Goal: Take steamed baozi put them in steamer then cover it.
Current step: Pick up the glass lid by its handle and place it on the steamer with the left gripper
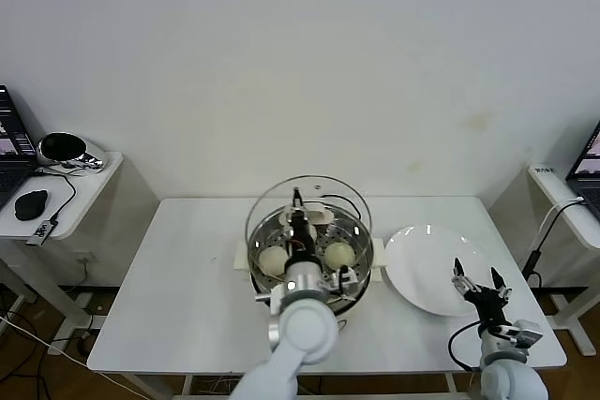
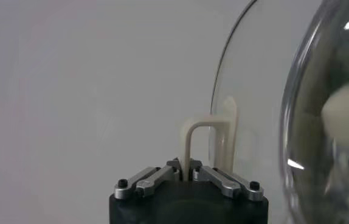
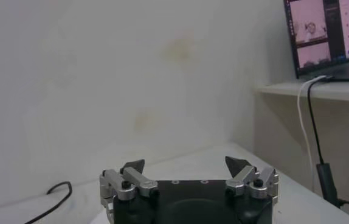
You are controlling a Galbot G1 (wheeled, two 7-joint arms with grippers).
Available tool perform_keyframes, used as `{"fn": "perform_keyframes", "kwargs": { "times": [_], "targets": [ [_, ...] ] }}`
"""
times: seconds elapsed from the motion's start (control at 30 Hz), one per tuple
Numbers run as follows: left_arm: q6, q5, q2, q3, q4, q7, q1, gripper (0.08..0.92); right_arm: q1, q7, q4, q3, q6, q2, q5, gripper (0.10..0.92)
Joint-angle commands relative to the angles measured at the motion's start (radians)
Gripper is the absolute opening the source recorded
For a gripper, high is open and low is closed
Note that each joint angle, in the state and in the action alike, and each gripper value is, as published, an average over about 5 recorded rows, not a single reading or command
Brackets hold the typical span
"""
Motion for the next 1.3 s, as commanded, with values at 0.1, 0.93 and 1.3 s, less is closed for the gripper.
{"fn": "perform_keyframes", "kwargs": {
  "times": [0.1,0.93,1.3],
  "targets": [
    [0.045,0.04,-0.037,0.079,0.067,0.043,-0.023,0.141,0.008,0.001,-0.01,-0.001,-0.002,0.003,-0.009,0.823],
    [0.046,0.135,-0.024,0.012,0.049,0.17,0.022,0.141,0.028,-0.001,-0.042,-0.024,0.007,0.01,-0.036,0.823],
    [0.045,0.136,-0.015,0.003,0.055,0.179,0.03,0.141,0.03,-0.002,-0.046,-0.031,0.012,0.018,-0.044,0.823]
  ]
}}
